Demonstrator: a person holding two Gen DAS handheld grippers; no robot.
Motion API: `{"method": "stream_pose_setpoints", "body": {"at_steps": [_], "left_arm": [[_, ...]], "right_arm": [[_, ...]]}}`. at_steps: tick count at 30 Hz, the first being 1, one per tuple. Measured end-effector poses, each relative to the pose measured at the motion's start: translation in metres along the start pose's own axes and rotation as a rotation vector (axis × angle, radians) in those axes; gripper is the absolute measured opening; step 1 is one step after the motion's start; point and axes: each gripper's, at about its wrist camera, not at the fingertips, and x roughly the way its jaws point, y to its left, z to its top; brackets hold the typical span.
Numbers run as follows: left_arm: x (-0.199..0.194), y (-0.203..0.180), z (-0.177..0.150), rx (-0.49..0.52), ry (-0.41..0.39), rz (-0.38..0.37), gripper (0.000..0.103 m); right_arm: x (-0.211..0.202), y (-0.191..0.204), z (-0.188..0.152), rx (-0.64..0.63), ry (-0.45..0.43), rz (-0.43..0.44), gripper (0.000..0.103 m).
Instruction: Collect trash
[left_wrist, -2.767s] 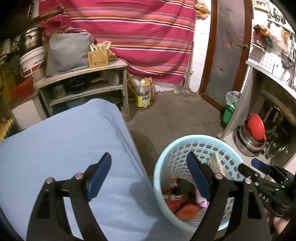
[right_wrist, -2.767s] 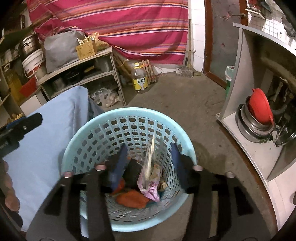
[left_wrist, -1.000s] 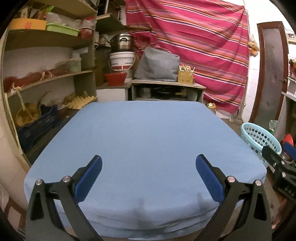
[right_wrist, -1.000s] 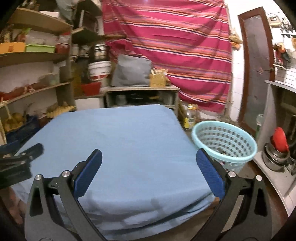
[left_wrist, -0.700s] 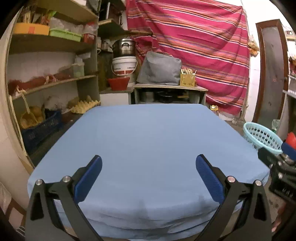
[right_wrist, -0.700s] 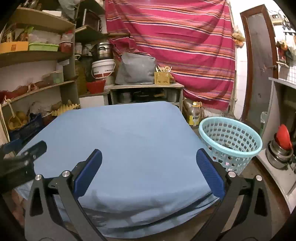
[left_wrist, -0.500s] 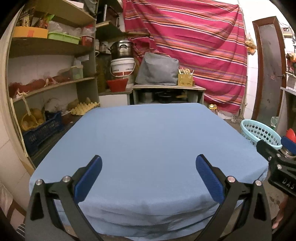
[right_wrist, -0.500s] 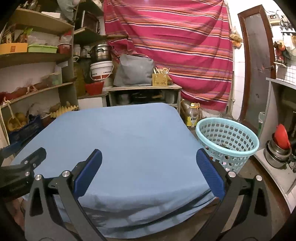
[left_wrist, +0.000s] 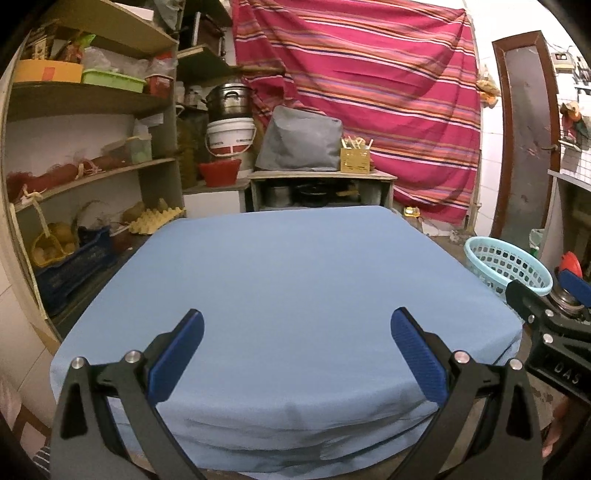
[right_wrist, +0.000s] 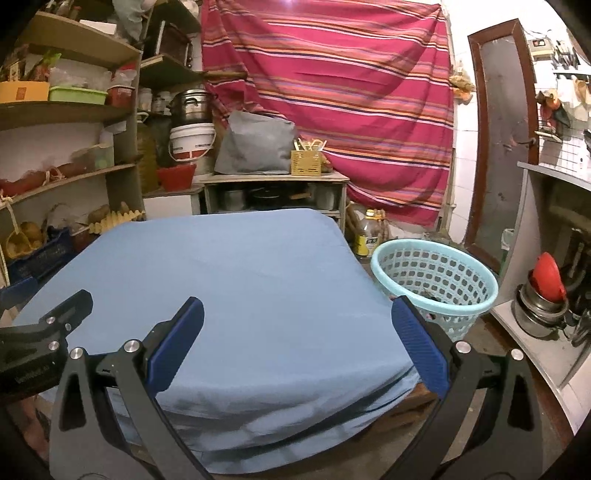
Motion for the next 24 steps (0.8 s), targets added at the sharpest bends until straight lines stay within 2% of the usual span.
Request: {"method": "stream_pose_setpoints", "body": {"at_steps": [24], "left_arm": [[0.015,-0.028,0.005,0.011,0.007,-0.075,0.099]], "right_arm": [[-0.005,-0.031,-0.008,0.023,0.008,-0.1,0.099]]}}
